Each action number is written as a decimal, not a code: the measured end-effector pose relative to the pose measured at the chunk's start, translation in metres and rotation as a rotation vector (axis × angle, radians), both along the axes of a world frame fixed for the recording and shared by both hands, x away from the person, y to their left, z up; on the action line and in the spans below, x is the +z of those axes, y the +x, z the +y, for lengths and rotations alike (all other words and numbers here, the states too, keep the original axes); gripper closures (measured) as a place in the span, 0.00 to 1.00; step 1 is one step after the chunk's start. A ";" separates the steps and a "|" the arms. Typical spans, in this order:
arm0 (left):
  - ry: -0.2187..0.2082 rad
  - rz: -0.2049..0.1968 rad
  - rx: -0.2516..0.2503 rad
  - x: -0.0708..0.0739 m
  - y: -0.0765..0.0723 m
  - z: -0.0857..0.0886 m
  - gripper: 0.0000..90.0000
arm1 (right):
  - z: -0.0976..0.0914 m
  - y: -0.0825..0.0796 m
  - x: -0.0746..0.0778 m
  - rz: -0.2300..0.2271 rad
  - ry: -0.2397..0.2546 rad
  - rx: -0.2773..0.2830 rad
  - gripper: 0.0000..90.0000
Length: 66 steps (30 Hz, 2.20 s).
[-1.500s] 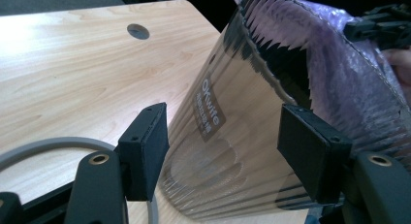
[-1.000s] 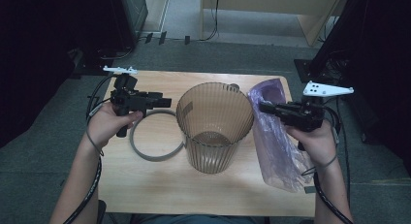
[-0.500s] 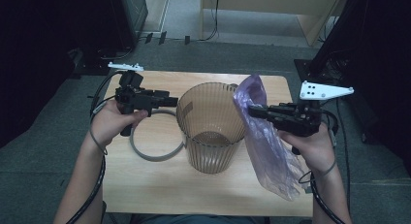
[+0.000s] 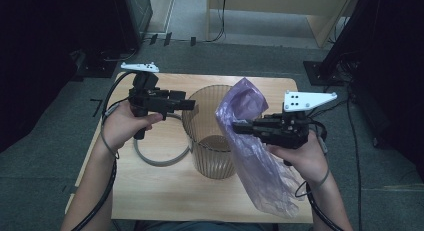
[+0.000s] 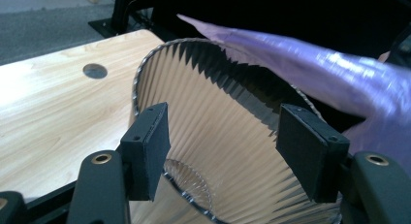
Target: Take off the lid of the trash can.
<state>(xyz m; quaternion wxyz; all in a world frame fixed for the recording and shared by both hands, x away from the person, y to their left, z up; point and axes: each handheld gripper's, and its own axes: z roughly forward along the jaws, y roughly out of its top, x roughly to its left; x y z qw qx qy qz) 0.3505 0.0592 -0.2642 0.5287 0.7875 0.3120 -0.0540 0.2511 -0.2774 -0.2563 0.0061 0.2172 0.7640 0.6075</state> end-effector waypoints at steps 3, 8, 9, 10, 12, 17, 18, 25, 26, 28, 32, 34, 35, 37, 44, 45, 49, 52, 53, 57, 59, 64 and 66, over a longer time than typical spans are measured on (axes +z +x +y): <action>0.003 -0.007 -0.007 0.001 -0.001 -0.003 0.40 | 0.008 0.001 -0.004 0.016 -0.006 0.026 0.98; 0.018 -0.028 -0.031 0.001 -0.001 -0.012 0.40 | 0.019 0.005 -0.013 0.038 -0.025 0.047 0.98; 0.018 -0.026 -0.036 0.001 0.000 -0.014 0.40 | 0.020 0.007 -0.015 0.042 -0.028 0.050 0.98; 0.024 -0.027 -0.042 0.001 0.001 -0.018 0.40 | 0.022 0.008 -0.017 0.046 -0.031 0.051 0.98; 0.023 -0.033 -0.050 0.002 0.002 -0.022 0.40 | 0.024 0.010 -0.020 0.059 -0.034 0.055 0.98; 0.019 -0.046 -0.075 0.006 0.003 -0.034 0.40 | 0.032 0.013 -0.027 0.079 -0.045 0.074 0.98; 0.022 -0.046 -0.078 0.007 0.003 -0.036 0.40 | 0.033 0.013 -0.028 0.081 -0.046 0.077 0.98; 0.028 -0.059 -0.105 0.011 0.002 -0.049 0.40 | 0.043 0.010 -0.029 0.087 -0.036 0.121 0.98; 0.030 -0.060 -0.109 0.011 0.001 -0.051 0.40 | 0.044 0.008 -0.028 0.090 -0.030 0.133 0.98; 0.036 -0.062 -0.123 0.009 0.000 -0.054 0.39 | 0.045 0.007 -0.027 0.088 -0.022 0.146 0.98; 0.057 -0.059 -0.137 0.003 -0.005 -0.060 0.39 | 0.049 0.001 -0.022 0.078 -0.003 0.177 0.98; 0.070 -0.058 -0.144 -0.001 -0.007 -0.061 0.40 | 0.050 -0.001 -0.020 0.071 0.000 0.187 0.98; 0.074 -0.054 -0.148 -0.003 -0.008 -0.062 0.39 | 0.050 -0.002 -0.019 0.072 0.006 0.192 0.98; 0.079 -0.048 -0.158 -0.007 -0.011 -0.061 0.40 | 0.050 -0.004 -0.017 0.068 0.012 0.202 0.98; 0.091 -0.044 -0.161 -0.012 -0.019 -0.058 0.39 | 0.050 -0.006 -0.014 0.066 0.032 0.215 0.98; 0.091 -0.045 -0.165 -0.012 -0.021 -0.058 0.39 | 0.050 -0.006 -0.013 0.069 0.036 0.218 0.98; 0.096 -0.059 -0.170 -0.008 -0.026 -0.056 0.39 | 0.048 -0.008 -0.010 0.046 0.035 0.214 0.97; 0.089 -0.068 -0.150 -0.007 -0.025 -0.053 0.39 | 0.040 -0.002 -0.012 0.056 0.034 0.173 0.97; 0.086 -0.069 -0.143 -0.007 -0.024 -0.051 0.39 | 0.040 -0.002 -0.012 0.056 0.034 0.173 0.97; 0.060 -0.087 -0.110 -0.004 -0.022 -0.042 0.39 | 0.032 0.006 -0.018 0.056 0.018 0.112 0.97; 0.050 -0.107 -0.095 -0.002 -0.021 -0.037 0.38 | 0.029 0.010 -0.021 0.057 0.018 0.093 0.97; 0.019 -0.120 -0.064 0.001 -0.018 -0.027 0.38 | 0.023 0.017 -0.023 0.046 0.012 0.040 0.96; 0.012 -0.121 -0.056 0.002 -0.017 -0.025 0.38 | 0.022 0.019 -0.023 0.037 -0.002 0.024 0.96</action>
